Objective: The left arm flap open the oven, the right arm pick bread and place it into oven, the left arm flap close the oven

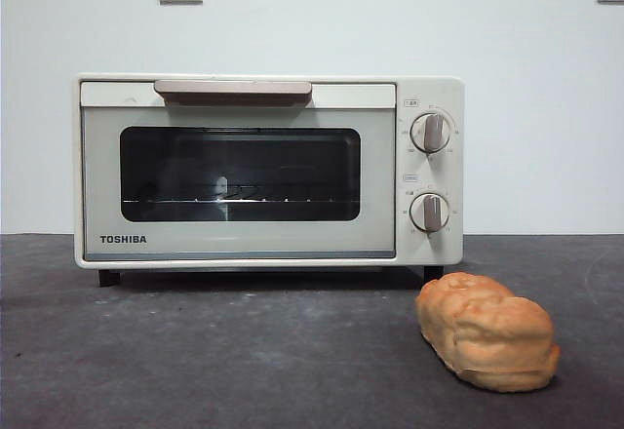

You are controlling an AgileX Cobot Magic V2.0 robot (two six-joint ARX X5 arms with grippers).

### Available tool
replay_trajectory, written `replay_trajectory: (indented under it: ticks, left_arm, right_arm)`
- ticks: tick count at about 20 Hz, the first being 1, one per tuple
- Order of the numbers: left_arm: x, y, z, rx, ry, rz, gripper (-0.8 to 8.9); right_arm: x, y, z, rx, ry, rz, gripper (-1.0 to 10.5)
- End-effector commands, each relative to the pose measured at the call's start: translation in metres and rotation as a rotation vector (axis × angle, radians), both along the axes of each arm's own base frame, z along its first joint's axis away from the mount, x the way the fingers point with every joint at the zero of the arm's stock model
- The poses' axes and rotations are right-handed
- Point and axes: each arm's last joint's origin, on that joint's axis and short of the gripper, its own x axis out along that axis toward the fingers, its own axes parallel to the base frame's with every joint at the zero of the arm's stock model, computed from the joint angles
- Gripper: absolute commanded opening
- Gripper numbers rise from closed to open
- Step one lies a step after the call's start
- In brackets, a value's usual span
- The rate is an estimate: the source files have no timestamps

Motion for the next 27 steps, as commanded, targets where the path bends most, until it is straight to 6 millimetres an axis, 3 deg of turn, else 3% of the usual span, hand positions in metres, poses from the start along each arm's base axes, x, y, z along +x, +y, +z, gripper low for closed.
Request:
replay_trajectory:
  ticks: [1,6,10,18,23,24,27]
  left_arm:
    - [0.003,-0.001,0.017,0.086,0.031,-0.065,0.17]
    - [0.013,-0.004,0.034,0.143,0.130,-0.214,0.17]
    - [0.021,-0.007,0.041,0.156,0.204,-0.348,0.17]
    - [0.025,-0.012,0.039,0.177,0.333,-0.497,0.16]
    - [0.024,-0.013,0.039,0.178,0.338,-0.508,0.16]
    - [0.024,-0.013,0.039,0.178,0.338,-0.509,0.16]
    - [0.024,-0.013,0.039,0.177,0.343,-0.509,0.16]
  right_arm:
    - [0.002,0.002,0.024,-0.036,0.024,0.059,0.1]
    - [0.012,0.006,0.051,-0.123,0.161,0.202,0.1]
    - [0.023,0.009,0.061,-0.169,0.295,0.317,0.1]
    - [0.038,0.013,0.054,-0.215,0.560,0.461,0.1]
    - [0.041,0.014,0.051,-0.217,0.586,0.471,0.1]
    - [0.041,0.014,0.051,-0.215,0.587,0.470,0.4]
    - [0.041,0.014,0.051,-0.188,0.599,0.457,4.7]
